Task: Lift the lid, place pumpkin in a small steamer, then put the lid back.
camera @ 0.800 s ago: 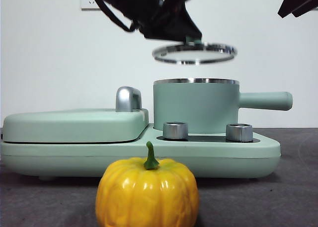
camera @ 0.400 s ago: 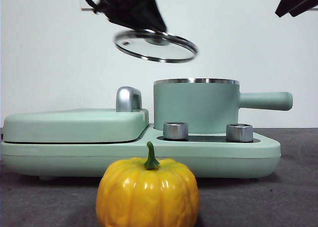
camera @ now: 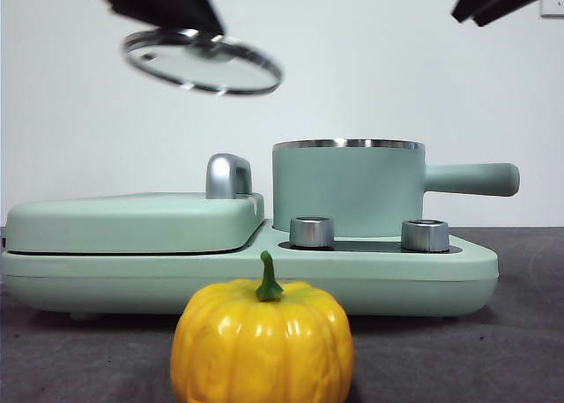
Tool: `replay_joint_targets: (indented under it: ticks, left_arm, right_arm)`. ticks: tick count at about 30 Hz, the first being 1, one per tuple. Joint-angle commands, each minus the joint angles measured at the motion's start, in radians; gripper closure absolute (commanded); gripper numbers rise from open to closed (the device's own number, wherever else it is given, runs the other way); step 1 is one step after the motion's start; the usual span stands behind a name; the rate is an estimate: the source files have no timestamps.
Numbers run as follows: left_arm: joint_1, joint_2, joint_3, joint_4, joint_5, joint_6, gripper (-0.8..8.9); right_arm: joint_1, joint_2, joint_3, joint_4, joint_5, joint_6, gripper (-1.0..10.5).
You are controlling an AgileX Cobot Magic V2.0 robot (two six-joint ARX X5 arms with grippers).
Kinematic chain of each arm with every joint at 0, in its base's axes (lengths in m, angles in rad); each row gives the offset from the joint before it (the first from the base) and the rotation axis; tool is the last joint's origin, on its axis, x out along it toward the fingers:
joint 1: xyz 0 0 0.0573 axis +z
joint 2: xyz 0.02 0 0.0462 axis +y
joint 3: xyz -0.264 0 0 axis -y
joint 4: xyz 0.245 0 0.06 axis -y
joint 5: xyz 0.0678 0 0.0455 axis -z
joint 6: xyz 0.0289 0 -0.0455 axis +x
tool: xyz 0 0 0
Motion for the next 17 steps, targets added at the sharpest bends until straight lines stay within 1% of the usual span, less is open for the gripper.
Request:
replay_joint_targets:
  ticks: [1,5,7,9,11,17]
  left_arm:
    - [0.010,-0.066,-0.035,0.031,0.001,-0.025,7.99]
    - [0.033,-0.147,-0.071,-0.030,0.000,-0.037,7.99]
    - [0.038,-0.175,-0.071,-0.065,-0.019,-0.037,7.99]
    - [0.040,-0.197,-0.071,-0.080,-0.046,-0.033,7.99]
    - [0.046,-0.215,-0.071,-0.080,-0.048,-0.033,7.99]
    - [0.063,-0.244,-0.071,-0.077,-0.048,-0.033,7.99]
  right_arm:
    - [0.072,0.023,0.019,-0.044,-0.008,0.000,6.4]
    - [0.188,0.065,0.019,-0.075,-0.008,-0.005,6.4]
    - [0.240,0.092,0.019,-0.074,-0.008,-0.013,6.3]
    - [0.295,0.130,0.019,-0.076,-0.010,-0.016,5.7]
    - [0.344,0.174,0.019,-0.079,-0.010,-0.019,5.1]
    - [0.471,0.309,0.019,-0.067,0.004,-0.035,5.0]
